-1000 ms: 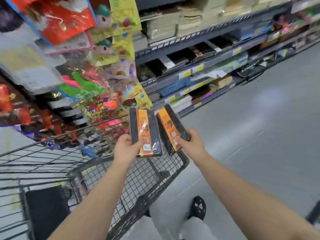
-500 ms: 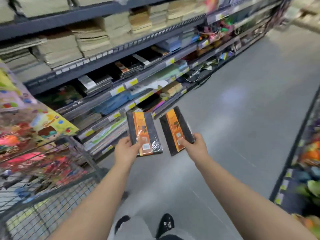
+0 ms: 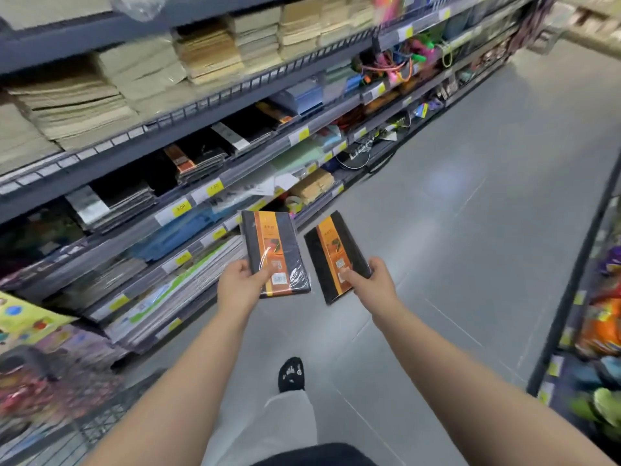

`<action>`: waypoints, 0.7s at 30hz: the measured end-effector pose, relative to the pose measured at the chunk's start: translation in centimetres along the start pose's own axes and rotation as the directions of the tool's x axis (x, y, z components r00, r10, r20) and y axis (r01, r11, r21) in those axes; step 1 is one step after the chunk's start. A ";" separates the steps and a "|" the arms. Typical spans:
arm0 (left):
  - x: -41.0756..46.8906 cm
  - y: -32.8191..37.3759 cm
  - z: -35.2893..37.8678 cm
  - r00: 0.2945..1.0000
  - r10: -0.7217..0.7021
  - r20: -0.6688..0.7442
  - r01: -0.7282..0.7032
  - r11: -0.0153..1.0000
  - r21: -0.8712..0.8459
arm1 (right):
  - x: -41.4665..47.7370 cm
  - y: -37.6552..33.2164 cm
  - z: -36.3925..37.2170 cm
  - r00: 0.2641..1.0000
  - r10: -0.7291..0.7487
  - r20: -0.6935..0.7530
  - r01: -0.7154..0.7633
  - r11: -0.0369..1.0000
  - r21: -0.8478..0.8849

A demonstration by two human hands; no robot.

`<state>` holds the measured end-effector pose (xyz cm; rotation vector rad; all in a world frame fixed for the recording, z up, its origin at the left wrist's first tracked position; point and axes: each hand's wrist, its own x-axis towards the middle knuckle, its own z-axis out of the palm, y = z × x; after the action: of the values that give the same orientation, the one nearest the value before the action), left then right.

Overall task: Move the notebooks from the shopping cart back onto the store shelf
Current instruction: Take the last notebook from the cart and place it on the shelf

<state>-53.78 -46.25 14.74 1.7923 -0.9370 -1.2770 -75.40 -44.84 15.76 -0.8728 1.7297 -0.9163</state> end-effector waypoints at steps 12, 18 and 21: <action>12.8 8.5 6.8 1.000 -0.010 0.012 0.010 1.000 -0.028 | 16.3 -7.9 -2.2 0.999 0.010 0.044 -0.012 0.999 0.032; 17.7 11.4 12.7 0.992 -0.064 -0.112 0.054 0.994 -0.091 | 26.2 -10.9 -5.0 0.988 0.012 0.153 -0.006 0.999 -0.045; 19.7 13.2 16.1 0.975 -0.103 -0.198 0.073 0.986 -0.152 | 30.8 -12.9 -6.3 0.974 0.002 0.227 0.015 0.997 -0.074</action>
<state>-66.38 -72.00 14.02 1.8275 -0.6413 -1.1559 -88.24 -76.30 16.08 -0.9931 1.5721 -0.7291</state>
